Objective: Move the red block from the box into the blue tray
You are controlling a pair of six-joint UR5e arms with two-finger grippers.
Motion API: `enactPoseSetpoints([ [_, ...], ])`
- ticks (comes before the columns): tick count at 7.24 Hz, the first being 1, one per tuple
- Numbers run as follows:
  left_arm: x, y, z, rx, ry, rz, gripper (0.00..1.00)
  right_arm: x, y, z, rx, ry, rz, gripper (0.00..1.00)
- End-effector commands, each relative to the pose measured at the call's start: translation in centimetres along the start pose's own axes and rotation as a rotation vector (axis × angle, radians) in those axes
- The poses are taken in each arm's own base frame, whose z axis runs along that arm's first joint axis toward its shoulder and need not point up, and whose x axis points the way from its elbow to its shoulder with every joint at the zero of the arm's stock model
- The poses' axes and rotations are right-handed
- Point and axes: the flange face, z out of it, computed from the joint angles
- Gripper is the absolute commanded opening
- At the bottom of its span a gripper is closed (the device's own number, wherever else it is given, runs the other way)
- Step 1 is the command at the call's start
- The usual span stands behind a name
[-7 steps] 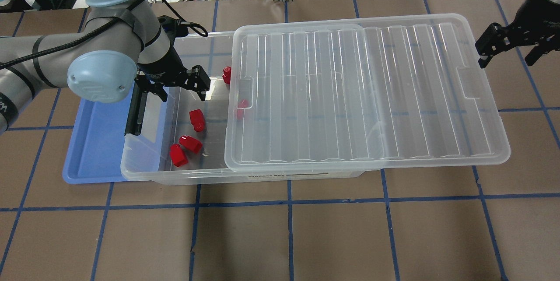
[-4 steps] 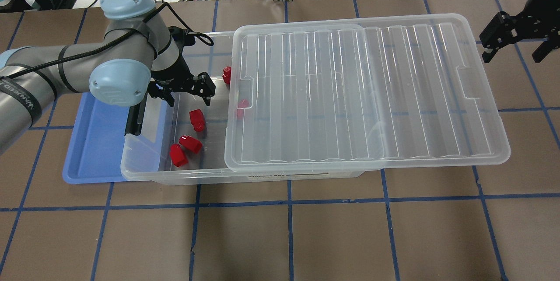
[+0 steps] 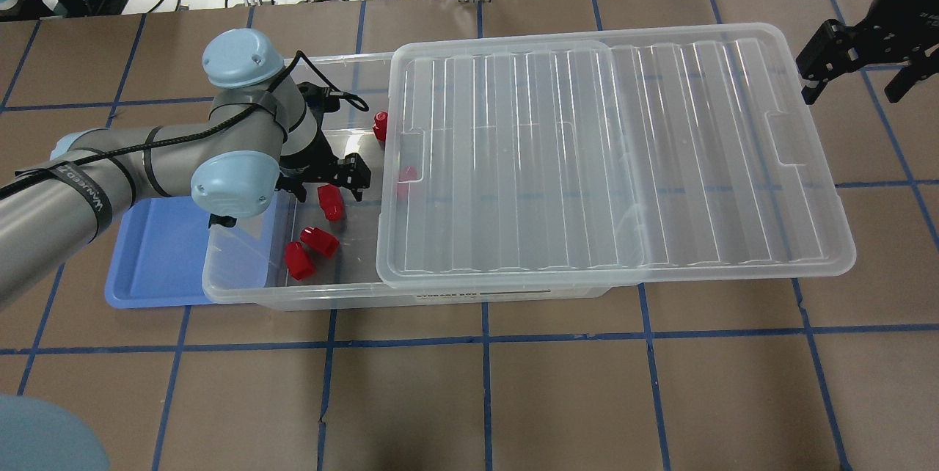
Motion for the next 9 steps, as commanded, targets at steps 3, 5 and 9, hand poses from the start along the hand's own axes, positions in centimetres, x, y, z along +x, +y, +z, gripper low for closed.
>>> enactPoseSetpoints([
  [3, -0.4, -0.5, 3.1, 0.017, -0.002, -0.008, 0.74, 0.2, -0.3, 0.1, 0.014, 0.005, 0.009, 1.0],
  [5, -0.4, -0.9, 2.7, 0.031, -0.008, 0.005, 0.22, 0.3, -0.5, -0.6, 0.04, 0.007, 0.023, 1.0],
  [9, -0.4, -2.8, -3.6, 0.095, -0.002, -0.005, 0.12, 0.3, -0.6, -0.3, 0.051, 0.014, 0.044, 1.0],
])
